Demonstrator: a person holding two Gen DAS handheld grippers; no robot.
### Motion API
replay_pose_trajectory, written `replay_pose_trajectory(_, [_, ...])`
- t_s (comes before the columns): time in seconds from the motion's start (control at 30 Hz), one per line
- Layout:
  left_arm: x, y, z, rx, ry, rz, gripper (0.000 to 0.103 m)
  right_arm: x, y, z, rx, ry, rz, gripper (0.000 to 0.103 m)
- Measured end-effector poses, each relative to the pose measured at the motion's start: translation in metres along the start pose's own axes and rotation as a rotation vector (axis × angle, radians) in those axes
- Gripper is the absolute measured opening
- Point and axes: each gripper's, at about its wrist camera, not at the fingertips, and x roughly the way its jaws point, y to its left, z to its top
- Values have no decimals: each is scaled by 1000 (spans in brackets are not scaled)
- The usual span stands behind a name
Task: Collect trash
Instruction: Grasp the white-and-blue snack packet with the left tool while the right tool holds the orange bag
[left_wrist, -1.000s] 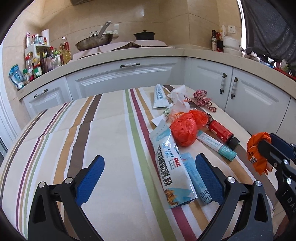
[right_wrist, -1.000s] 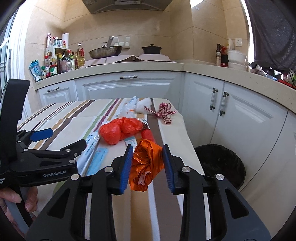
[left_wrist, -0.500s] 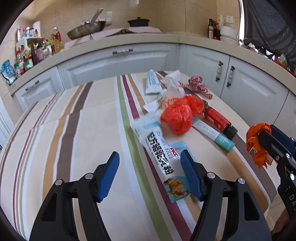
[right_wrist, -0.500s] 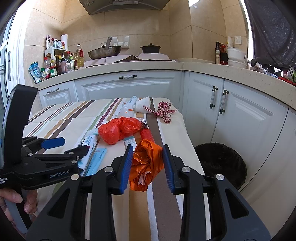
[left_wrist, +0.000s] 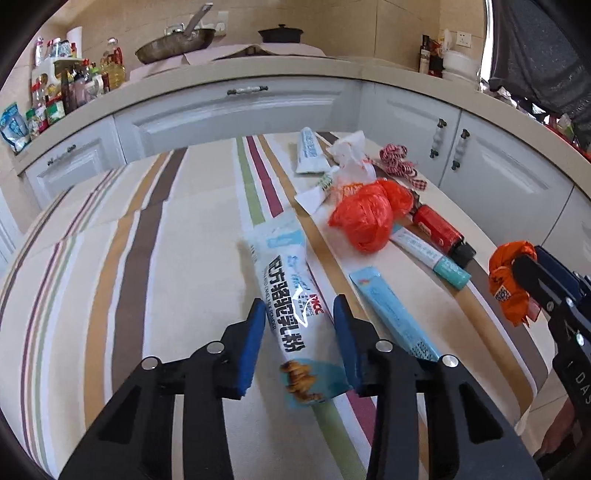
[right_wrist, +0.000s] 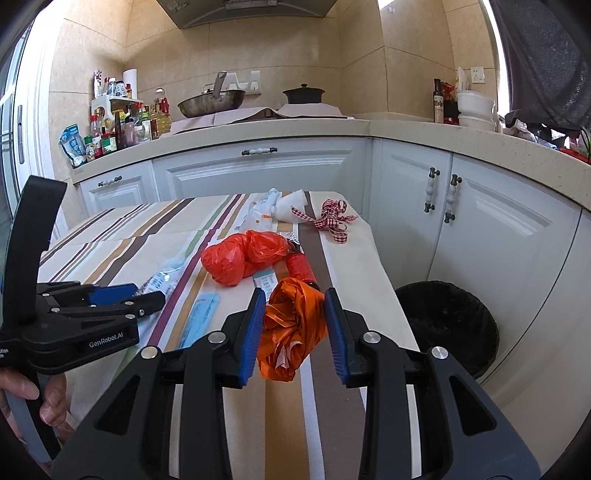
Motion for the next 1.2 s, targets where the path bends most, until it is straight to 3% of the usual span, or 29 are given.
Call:
replay_pose_trajectory(0.37, [-4,10,-1,-13,-13,-23,34,-1,-3,2,3,0,0,32])
replay_pose_trajectory(0.43, [-3,11,-1,-10,-10,-20,36,0,-2,3,0,0,4,32])
replay_pose_trajectory(0.53, [-2,13,-3,-32,-2,-27,53,0,0,3,-3,2,8,32])
replay_pose_trajectory(0.63, [2,14,-6,-42,17,-24,55,0,0,3,-3,3,8,32])
replay_pose_trajectory(0.7, [4,15,-7,-48,24,-14,45,0,-1,3,0,2,7,32])
replay_pose_trajectory(0.73, [3,16,-6,-47,19,-9,34,0,0,3,1,2,6,32])
replay_pose_trajectory(0.87, [0,18,-6,-52,4,-10,24,1,-1,3,4,4,5,32])
replay_pose_trajectory(1.2, [-21,16,1,-15,-99,19,23,-1,-5,6,5,-10,-5,32])
